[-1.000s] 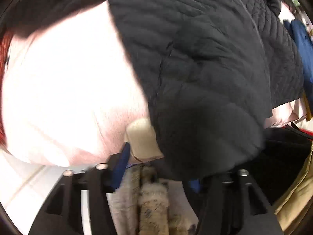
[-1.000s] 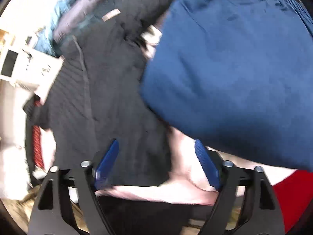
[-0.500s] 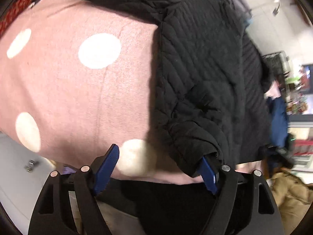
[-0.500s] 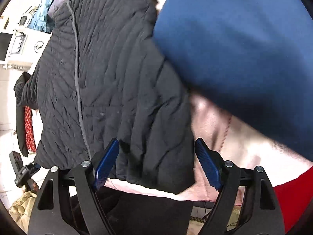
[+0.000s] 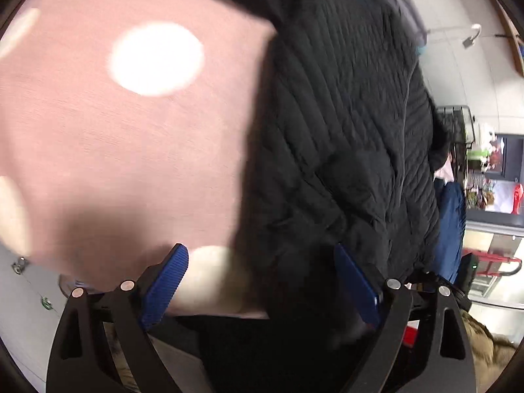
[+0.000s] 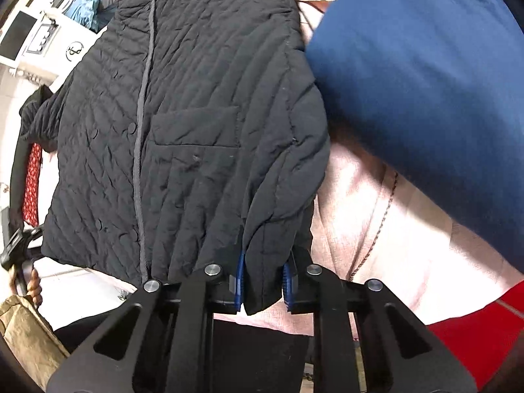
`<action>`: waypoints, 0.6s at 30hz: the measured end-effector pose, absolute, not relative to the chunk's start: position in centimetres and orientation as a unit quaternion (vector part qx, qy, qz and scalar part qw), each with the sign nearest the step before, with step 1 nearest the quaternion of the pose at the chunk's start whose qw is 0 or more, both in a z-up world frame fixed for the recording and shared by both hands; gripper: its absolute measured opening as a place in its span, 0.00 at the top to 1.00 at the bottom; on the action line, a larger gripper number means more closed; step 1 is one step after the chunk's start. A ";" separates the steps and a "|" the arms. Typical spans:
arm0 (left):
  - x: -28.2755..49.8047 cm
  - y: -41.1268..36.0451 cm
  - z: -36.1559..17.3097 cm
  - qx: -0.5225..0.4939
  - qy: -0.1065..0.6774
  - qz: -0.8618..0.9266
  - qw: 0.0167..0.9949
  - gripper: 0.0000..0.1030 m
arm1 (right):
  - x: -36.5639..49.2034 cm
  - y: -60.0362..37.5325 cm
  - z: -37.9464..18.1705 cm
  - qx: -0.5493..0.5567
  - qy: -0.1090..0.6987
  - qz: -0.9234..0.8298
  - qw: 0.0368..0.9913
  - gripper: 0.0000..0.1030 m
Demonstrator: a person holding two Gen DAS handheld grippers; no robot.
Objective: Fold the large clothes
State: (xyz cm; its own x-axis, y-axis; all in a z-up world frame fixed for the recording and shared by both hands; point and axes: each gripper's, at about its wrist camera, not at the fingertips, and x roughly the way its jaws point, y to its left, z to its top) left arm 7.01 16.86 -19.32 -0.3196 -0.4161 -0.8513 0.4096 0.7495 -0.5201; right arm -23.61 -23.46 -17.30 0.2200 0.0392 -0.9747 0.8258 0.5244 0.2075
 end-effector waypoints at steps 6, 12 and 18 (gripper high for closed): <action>4.7 12.6 -18.9 0.036 0.718 -0.377 0.584 0.47 | -24.0 -23.4 -16.5 0.399 0.543 -0.285 0.682 0.85; 4.0 13.0 -17.0 0.116 0.689 -0.409 0.587 0.92 | -25.5 -22.3 -14.8 0.406 0.538 -0.284 0.682 0.91; 3.4 16.1 -18.0 0.160 0.708 -0.389 0.567 0.93 | -28.0 -21.0 -15.0 0.431 0.557 -0.289 0.648 0.92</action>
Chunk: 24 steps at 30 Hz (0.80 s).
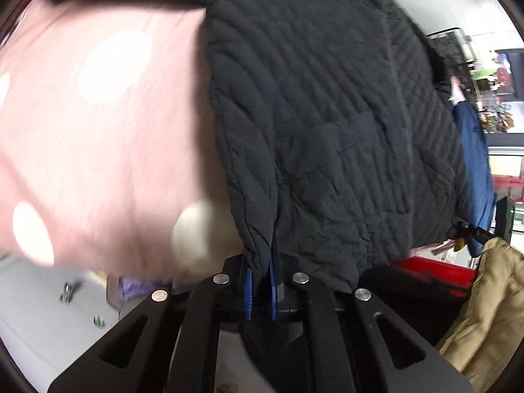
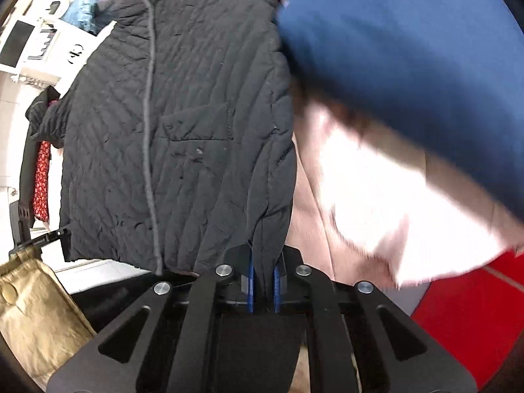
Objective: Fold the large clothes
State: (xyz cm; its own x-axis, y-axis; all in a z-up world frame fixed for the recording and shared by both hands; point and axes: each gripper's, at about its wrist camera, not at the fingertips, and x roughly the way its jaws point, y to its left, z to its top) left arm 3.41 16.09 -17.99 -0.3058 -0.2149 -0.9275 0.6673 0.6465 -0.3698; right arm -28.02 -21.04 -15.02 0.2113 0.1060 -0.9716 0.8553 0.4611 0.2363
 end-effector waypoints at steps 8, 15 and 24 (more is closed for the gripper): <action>3.7 15.6 -17.3 0.215 0.684 -0.305 0.627 0.66 | -26.2 -22.1 -9.5 0.403 0.564 -0.367 0.621 0.78; 9.6 16.1 -11.1 0.235 0.609 -0.225 0.723 0.25 | -20.6 -24.2 5.3 0.317 0.498 -0.400 0.701 0.24; 7.4 9.5 -8.8 0.166 0.625 -0.293 0.704 0.17 | -8.0 -20.2 15.7 0.447 0.450 -0.137 0.761 0.15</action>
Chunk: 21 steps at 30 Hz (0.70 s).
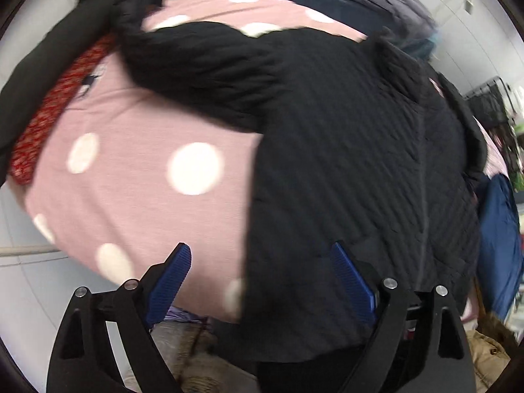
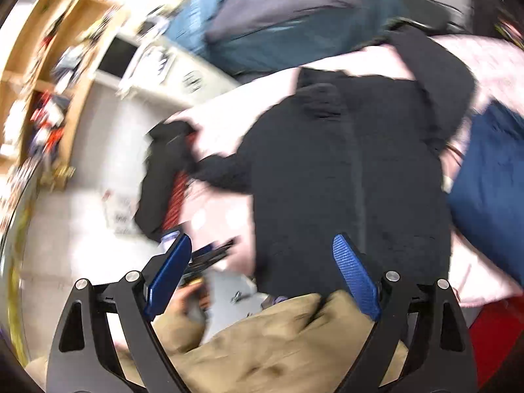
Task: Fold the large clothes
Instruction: 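Release the jacket with both tools, leaving it spread front-up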
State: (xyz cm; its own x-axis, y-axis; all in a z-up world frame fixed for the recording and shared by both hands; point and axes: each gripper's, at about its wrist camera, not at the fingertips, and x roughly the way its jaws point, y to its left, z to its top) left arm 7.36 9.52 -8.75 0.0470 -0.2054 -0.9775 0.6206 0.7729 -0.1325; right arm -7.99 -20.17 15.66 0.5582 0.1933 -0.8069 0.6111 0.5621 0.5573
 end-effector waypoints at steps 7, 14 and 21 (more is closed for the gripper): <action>2.4 7.9 -9.9 0.207 0.627 -0.318 0.680 0.17 | -6.0 -15.5 25.5 0.379 0.421 -0.074 0.821 0.15; 2.4 7.1 -10.4 0.208 0.630 -0.310 0.681 0.17 | -5.0 -15.2 27.7 0.388 0.385 -0.020 0.837 0.14; 3.0 6.1 -10.4 0.201 0.632 -0.307 0.682 0.17 | -4.1 -16.4 27.1 0.423 0.396 0.022 0.815 0.14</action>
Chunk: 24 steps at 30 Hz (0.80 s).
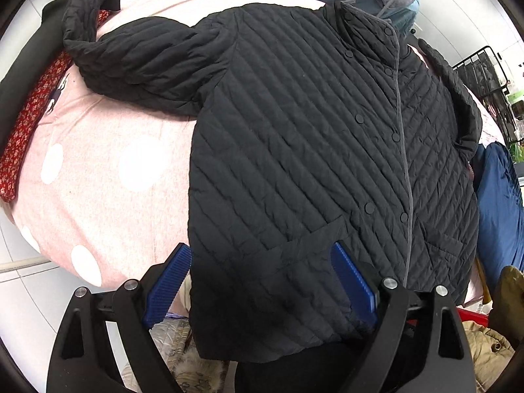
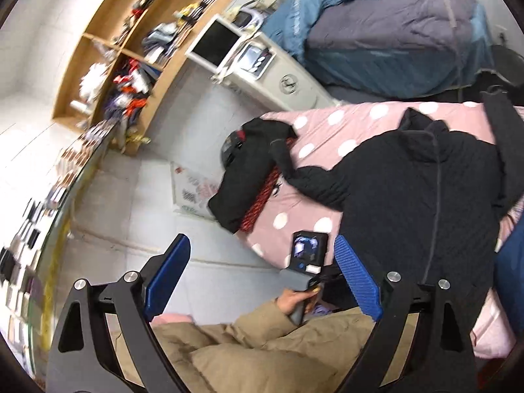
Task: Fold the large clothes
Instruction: 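Release the jacket with both tools, leaving it spread front-up, then grasp a jacket sleeve with the right tool and fold it across the body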
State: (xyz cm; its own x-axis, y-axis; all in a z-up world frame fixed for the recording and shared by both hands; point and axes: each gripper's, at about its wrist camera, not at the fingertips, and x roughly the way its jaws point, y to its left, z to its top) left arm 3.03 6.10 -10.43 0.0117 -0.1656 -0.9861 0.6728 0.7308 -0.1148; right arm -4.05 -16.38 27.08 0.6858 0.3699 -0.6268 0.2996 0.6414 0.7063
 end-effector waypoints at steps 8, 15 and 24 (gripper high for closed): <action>3.0 4.1 -10.8 0.209 0.633 -0.309 0.679 0.17 | -3.0 -16.8 26.8 0.433 0.399 0.068 0.806 0.14; 3.0 3.2 -11.2 0.211 0.637 -0.307 0.675 0.17 | -2.3 -18.4 26.2 0.463 0.366 0.077 0.803 0.14; 3.7 2.7 -11.3 0.202 0.642 -0.292 0.679 0.17 | -0.4 -25.2 10.1 0.468 0.426 -0.094 0.768 0.26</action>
